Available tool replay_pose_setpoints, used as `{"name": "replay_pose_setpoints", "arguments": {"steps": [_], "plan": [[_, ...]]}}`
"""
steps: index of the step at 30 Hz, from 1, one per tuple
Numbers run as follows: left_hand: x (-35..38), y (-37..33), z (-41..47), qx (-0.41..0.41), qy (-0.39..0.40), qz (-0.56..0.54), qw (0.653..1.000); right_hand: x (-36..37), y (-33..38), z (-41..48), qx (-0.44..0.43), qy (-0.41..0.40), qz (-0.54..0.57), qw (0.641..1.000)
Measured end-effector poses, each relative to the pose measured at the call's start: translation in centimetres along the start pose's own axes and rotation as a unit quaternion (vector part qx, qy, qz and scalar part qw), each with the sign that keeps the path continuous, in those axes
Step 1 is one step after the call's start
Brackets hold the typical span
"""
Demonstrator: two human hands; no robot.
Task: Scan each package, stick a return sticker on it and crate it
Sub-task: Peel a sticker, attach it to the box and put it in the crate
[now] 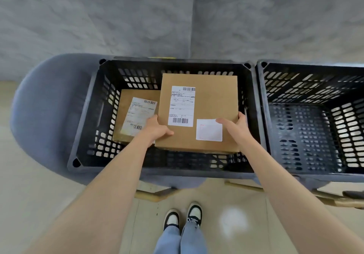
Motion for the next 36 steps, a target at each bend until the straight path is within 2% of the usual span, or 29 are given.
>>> {"name": "replay_pose_setpoints", "arguments": {"steps": [11,20,25,36], "plan": [[3.0,2.4,4.8,-0.032,0.016,0.010,0.999,0.8,-2.4,6.2,0.059,-0.001,-0.016,0.998],[4.8,3.8,6.9,-0.040,-0.021,0.061,0.997,1.9,-3.7,9.1,0.107,0.003,-0.030,0.994],[5.5,4.5,7.3,-0.054,-0.019,0.082,0.995,2.6,-4.0,9.2,0.111,0.000,-0.084,0.990],[7.1,6.2,7.3,-0.050,-0.010,0.078,0.996,6.5,-4.9,8.6,0.082,0.093,-0.109,0.986]]}}
Point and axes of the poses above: each hand's wrist, its own z-axis towards the middle knuckle, its own x-axis out of the palm, y = z × x, the point moved 3 cm from there along z, towards the middle knuckle, and after that the axes turned 6 degrees about x, right-handed, at the moved point
